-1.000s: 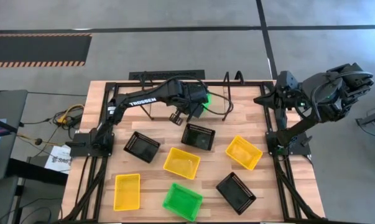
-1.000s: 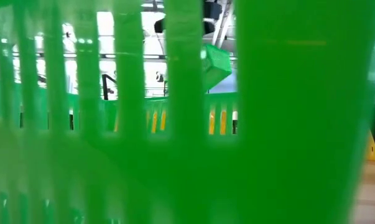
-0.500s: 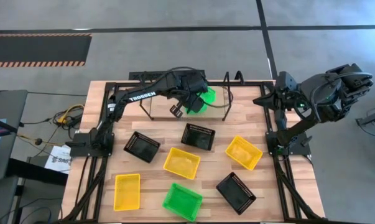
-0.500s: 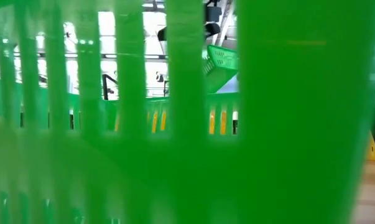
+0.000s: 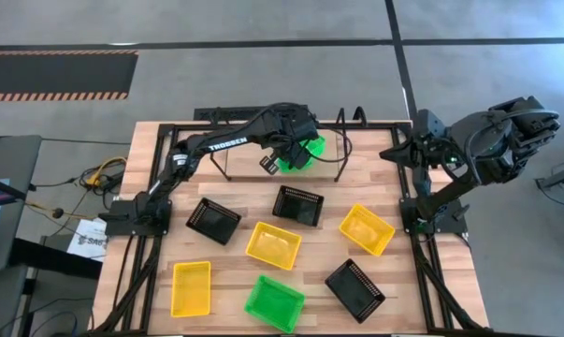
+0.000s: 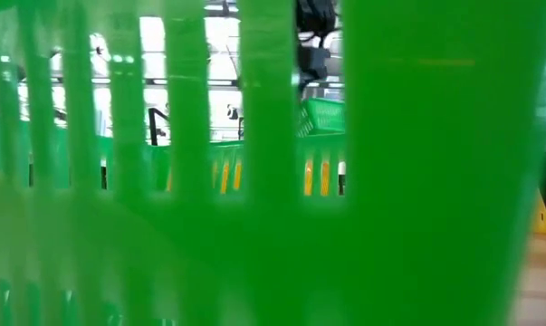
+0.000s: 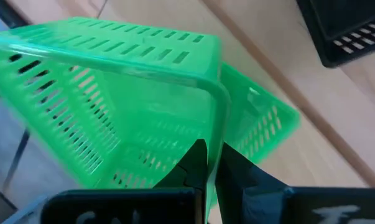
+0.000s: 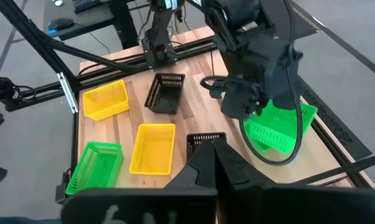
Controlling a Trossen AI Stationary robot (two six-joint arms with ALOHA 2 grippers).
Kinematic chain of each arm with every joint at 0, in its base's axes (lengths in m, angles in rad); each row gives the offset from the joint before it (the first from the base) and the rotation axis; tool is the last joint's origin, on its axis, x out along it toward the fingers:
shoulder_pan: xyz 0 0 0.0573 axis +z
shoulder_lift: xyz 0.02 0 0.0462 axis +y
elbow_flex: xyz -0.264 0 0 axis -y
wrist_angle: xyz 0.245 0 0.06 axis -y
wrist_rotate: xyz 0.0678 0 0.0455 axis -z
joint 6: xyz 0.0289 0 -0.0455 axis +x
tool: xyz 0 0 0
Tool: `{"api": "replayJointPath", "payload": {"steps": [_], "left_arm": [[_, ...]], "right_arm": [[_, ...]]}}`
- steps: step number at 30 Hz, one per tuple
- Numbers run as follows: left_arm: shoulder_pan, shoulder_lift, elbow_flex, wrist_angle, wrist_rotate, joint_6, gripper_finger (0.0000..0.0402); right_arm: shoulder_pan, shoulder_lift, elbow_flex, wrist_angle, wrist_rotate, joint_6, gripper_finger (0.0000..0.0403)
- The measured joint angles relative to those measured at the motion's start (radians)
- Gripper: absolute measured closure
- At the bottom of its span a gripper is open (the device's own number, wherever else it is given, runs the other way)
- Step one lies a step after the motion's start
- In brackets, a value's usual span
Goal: Stack baskets on shelf by color
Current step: Stack the top green bin on top of the green bin
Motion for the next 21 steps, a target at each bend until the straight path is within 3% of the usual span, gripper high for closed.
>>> {"api": "replayJointPath", "payload": {"steps": [10,21], "left_arm": [[0.024,0.023,-0.001,0.001,-0.053,0.056,0.0401],[0.028,0.023,-0.001,-0.001,-0.021,0.058,0.0401]], "right_arm": [[0.000,0.000,0.000,0.003,-0.006,0.007,0.0401],[0.000,0.000,0.000,0.003,-0.006,0.011,0.0401]]}}
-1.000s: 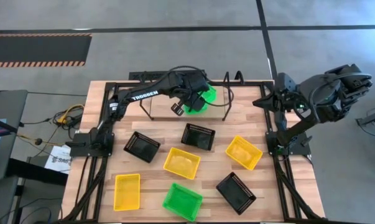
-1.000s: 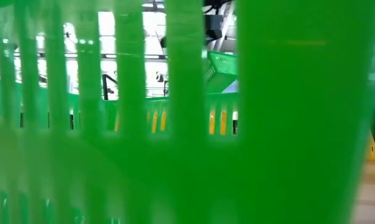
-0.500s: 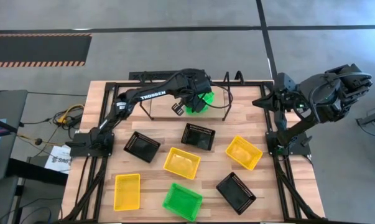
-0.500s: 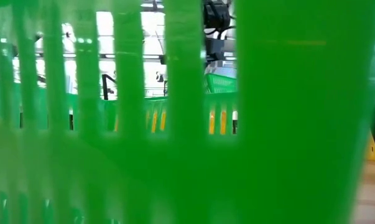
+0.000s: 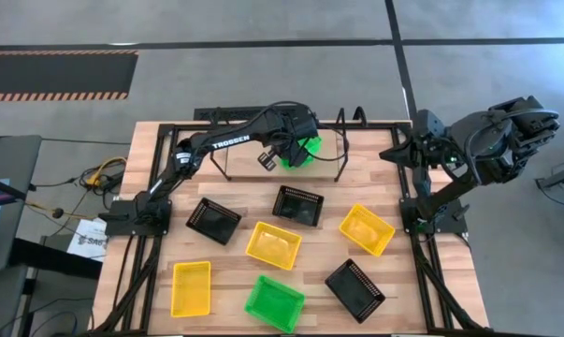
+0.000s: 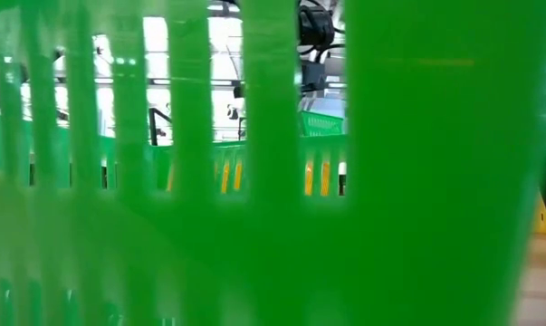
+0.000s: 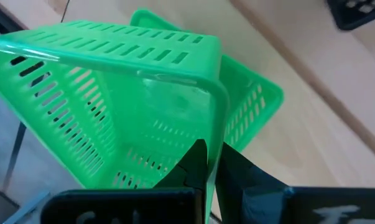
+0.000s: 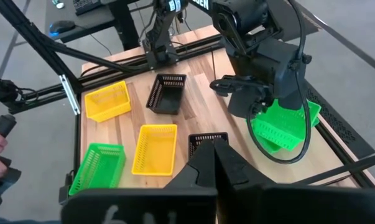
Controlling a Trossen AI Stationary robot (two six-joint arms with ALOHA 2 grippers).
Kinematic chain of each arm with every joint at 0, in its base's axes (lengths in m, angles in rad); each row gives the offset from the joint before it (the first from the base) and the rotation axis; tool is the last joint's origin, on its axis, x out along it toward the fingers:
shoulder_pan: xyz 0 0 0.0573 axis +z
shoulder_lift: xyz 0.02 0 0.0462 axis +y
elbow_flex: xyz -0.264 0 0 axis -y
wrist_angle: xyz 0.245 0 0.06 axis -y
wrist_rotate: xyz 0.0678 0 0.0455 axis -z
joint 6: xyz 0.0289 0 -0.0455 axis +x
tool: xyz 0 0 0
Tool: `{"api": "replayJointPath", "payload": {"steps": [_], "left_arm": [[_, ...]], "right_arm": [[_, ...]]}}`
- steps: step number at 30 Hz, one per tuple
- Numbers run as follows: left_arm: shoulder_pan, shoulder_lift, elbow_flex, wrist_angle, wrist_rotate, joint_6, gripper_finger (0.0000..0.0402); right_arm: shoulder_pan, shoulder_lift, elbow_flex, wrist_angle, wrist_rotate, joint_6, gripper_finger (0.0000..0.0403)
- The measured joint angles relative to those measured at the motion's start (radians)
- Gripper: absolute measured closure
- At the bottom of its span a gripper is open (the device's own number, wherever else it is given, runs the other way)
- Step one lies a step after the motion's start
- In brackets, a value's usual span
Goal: Stack baskets on shelf by color
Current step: Stack the top green bin on top of the green bin, then put the top left black bin on the shelf
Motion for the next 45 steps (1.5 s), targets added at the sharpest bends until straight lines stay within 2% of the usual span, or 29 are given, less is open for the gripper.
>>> {"api": "replayJointPath", "payload": {"steps": [10,24,33,36,39,43,45], "left_arm": [[0.000,0.000,0.000,-0.003,0.013,-0.091,0.0396],[-0.020,-0.005,0.000,0.020,-0.047,-0.160,0.0306],[-0.066,-0.109,0.002,0.025,-0.064,-0.243,0.0279],[-0.082,-0.161,0.003,-0.003,-0.064,-0.370,0.0278],[-0.103,-0.205,0.003,-0.087,-0.040,-0.588,0.0278],[-0.136,-0.255,0.003,-0.234,0.095,-0.878,0.0278],[-0.154,-0.273,-0.004,-0.230,0.155,-1.002,0.0278]], "right_arm": [[0.000,0.000,0.000,0.000,0.000,0.006,0.0401],[0.000,0.000,0.000,0.000,-0.022,0.006,0.0401],[0.000,0.000,0.000,-0.001,-0.021,-0.005,0.0401],[0.000,0.000,0.000,0.000,-0.021,-0.008,0.0401],[0.000,0.000,0.000,-0.001,-0.021,-0.027,0.0401],[-0.001,0.004,0.000,-0.001,-0.018,-0.039,0.0401],[-0.004,0.014,0.001,-0.001,-0.014,-0.042,0.0401]]}}
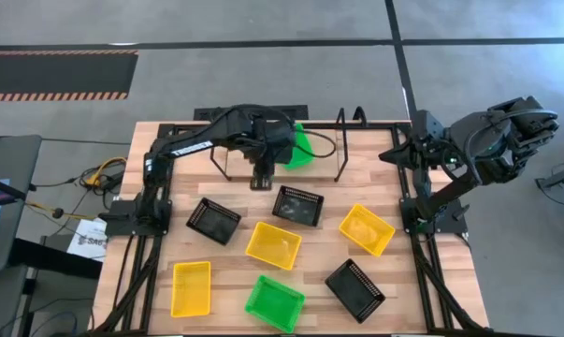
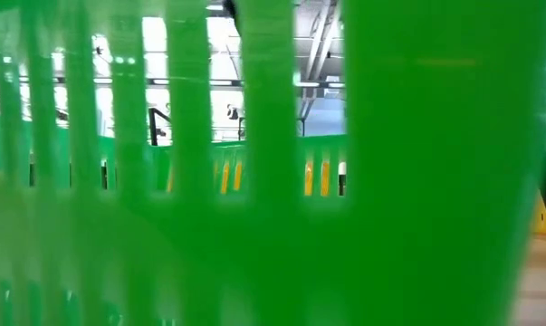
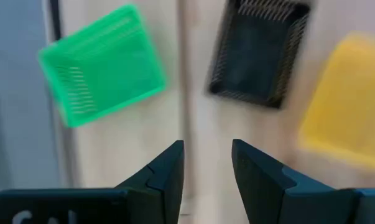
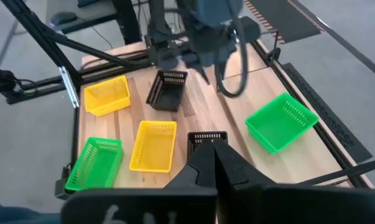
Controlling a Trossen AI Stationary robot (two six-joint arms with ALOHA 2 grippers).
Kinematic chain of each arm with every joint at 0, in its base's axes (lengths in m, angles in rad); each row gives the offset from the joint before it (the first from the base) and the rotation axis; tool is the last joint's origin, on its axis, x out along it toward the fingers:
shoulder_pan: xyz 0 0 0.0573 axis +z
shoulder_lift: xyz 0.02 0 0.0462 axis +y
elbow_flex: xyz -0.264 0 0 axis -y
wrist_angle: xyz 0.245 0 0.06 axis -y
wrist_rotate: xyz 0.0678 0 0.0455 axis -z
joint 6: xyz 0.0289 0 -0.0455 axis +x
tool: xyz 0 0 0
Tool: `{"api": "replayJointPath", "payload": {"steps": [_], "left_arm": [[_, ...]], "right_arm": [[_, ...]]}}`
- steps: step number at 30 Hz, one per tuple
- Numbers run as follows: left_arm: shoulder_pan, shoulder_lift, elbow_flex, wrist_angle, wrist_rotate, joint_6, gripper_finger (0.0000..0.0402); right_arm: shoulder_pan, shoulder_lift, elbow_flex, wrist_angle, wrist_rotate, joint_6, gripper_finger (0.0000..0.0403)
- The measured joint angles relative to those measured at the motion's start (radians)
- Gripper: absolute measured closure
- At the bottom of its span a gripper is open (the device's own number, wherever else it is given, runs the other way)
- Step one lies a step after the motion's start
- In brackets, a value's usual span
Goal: Stack baskets on shelf by color
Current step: Put the top left black bin on the shelf
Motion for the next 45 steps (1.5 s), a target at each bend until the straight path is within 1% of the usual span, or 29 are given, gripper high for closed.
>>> {"api": "replayJointPath", "payload": {"steps": [2,3,7,11,13,15,18,20,24,27,30,34,38,42,45], "left_arm": [[-0.023,-0.023,-0.019,-0.012,0.047,-0.064,0.0278],[-0.036,-0.029,-0.021,-0.011,0.053,-0.079,0.0278],[-0.094,-0.061,-0.040,-0.003,0.019,-0.159,0.0278],[-0.158,-0.119,-0.122,-0.004,-0.081,-0.256,0.0278],[-0.191,-0.167,-0.191,-0.004,-0.149,-0.313,0.0278],[-0.220,-0.225,-0.269,-0.004,-0.195,-0.393,0.0278],[-0.267,-0.328,-0.405,-0.005,-0.220,-0.568,0.0278],[-0.305,-0.398,-0.501,-0.004,-0.245,-0.717,0.0278],[-0.396,-0.526,-0.694,-0.006,-0.259,-1.037,0.0278],[-0.468,-0.591,-0.812,-0.004,-0.248,-1.238,0.0278],[-0.526,-0.623,-0.897,0.007,-0.205,-1.382,0.0278],[-0.579,-0.625,-0.950,0.016,-0.164,-1.536,0.0278],[-0.598,-0.625,-0.991,0.040,-0.172,-1.658,0.0278],[-0.597,-0.625,-0.998,0.041,-0.178,-1.680,0.0278],[-0.598,-0.625,-0.999,0.044,-0.206,-1.669,0.0278]], "right_arm": [[0.000,0.018,0.000,0.000,0.000,-0.016,0.0401],[0.000,0.031,0.000,0.000,0.001,-0.021,0.0401],[0.001,0.069,-0.001,-0.007,-0.001,-0.027,0.0401],[0.006,0.099,-0.001,-0.008,-0.011,-0.060,0.0401],[0.010,0.103,-0.002,-0.008,-0.029,-0.074,0.0401],[0.010,0.098,-0.001,-0.008,-0.031,-0.075,0.0401],[0.010,0.087,-0.001,-0.008,-0.031,-0.075,0.0401],[0.010,0.076,-0.001,-0.008,-0.030,-0.075,0.0401],[0.010,0.053,0.000,-0.008,-0.028,-0.077,0.0401],[0.009,0.050,0.000,-0.008,-0.026,-0.097,0.0401],[0.009,0.049,0.000,-0.008,-0.026,-0.101,0.0401],[0.007,0.060,0.000,-0.008,-0.025,-0.104,0.0399],[0.007,0.072,-0.001,-0.008,-0.025,-0.104,0.0394],[0.007,0.080,0.000,-0.008,-0.026,-0.101,0.0394],[0.007,0.085,-0.001,-0.008,-0.027,-0.101,0.0394]]}}
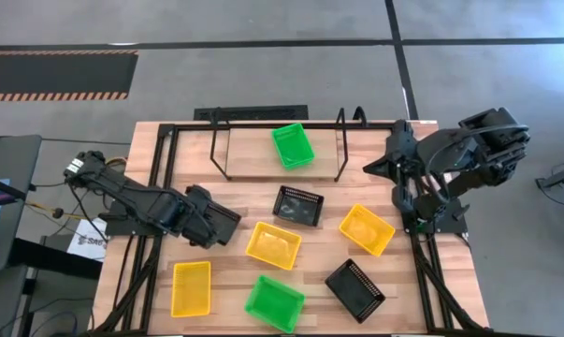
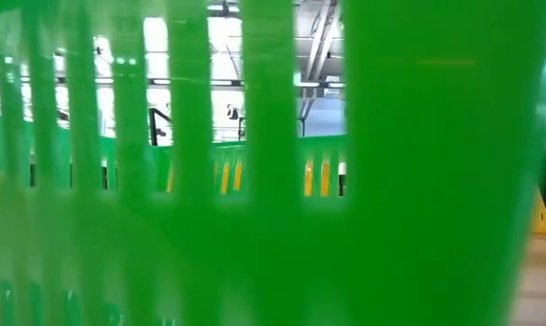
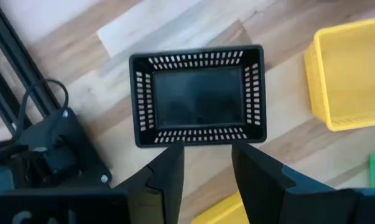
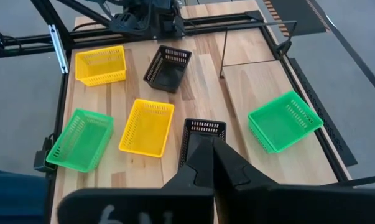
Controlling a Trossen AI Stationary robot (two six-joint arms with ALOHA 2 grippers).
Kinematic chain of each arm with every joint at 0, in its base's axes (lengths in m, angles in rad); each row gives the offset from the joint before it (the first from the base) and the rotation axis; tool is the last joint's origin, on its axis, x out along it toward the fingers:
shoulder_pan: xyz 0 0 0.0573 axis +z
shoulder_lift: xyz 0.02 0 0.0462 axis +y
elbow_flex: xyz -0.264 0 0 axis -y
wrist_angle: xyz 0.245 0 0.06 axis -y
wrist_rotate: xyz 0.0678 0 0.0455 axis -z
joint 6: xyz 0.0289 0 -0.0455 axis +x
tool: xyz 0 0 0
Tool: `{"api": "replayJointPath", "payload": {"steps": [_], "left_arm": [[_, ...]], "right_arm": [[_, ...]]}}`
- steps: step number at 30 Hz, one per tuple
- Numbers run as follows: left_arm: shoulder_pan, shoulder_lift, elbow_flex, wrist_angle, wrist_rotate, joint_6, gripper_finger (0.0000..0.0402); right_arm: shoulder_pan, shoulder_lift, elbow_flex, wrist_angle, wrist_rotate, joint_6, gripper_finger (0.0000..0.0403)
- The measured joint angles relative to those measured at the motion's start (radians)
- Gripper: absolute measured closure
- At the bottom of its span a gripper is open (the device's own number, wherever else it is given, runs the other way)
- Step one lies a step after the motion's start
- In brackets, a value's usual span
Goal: Stack baskets on shelf by color
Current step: Put the top left black bin on the shelf
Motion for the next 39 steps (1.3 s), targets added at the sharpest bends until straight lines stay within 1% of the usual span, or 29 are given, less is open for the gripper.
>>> {"api": "replayJointPath", "payload": {"steps": [5,11,14,17,20,22,24,27,31,32,36,39], "left_arm": [[0.000,0.000,0.000,0.045,-0.007,0.137,0.0278],[0.003,0.000,0.000,0.135,-0.014,0.276,0.0278],[0.003,0.000,0.000,0.192,-0.014,0.389,0.0278],[0.004,0.000,0.000,0.249,-0.014,0.495,0.0278],[0.016,0.000,0.000,0.280,-0.013,0.520,0.0278],[0.033,0.000,0.000,0.273,-0.013,0.469,0.0278],[0.054,0.001,0.000,0.234,-0.014,0.350,0.0278],[0.081,0.017,0.000,0.120,-0.013,0.128,0.0278],[0.090,0.062,-0.001,-0.055,-0.006,-0.046,0.0278],[0.093,0.070,-0.006,-0.053,-0.001,-0.068,0.0278],[0.099,0.074,-0.073,-0.008,0.007,-0.077,0.0278],[0.099,0.083,-0.153,0.006,0.076,-0.077,0.0278]], "right_arm": [[0.000,0.007,0.000,0.000,-0.004,0.000,0.0387],[0.000,0.015,0.000,0.000,-0.004,0.000,0.0377],[0.000,0.027,0.000,0.002,-0.004,-0.004,0.0375],[0.000,0.039,0.000,0.006,-0.003,-0.047,0.0378],[0.000,0.051,0.000,0.008,-0.004,-0.044,0.0385],[0.000,0.066,0.000,0.008,-0.004,-0.010,0.0389],[-0.005,0.074,0.000,0.007,-0.013,0.004,0.0391],[-0.005,0.085,0.000,0.003,-0.041,0.008,0.0387],[-0.005,0.096,0.000,0.000,-0.056,0.002,0.0376],[-0.005,0.096,0.000,0.000,-0.057,-0.007,0.0374],[-0.005,0.093,0.000,0.000,-0.057,-0.019,0.0370],[-0.005,0.089,0.000,0.000,-0.057,-0.022,0.0371]]}}
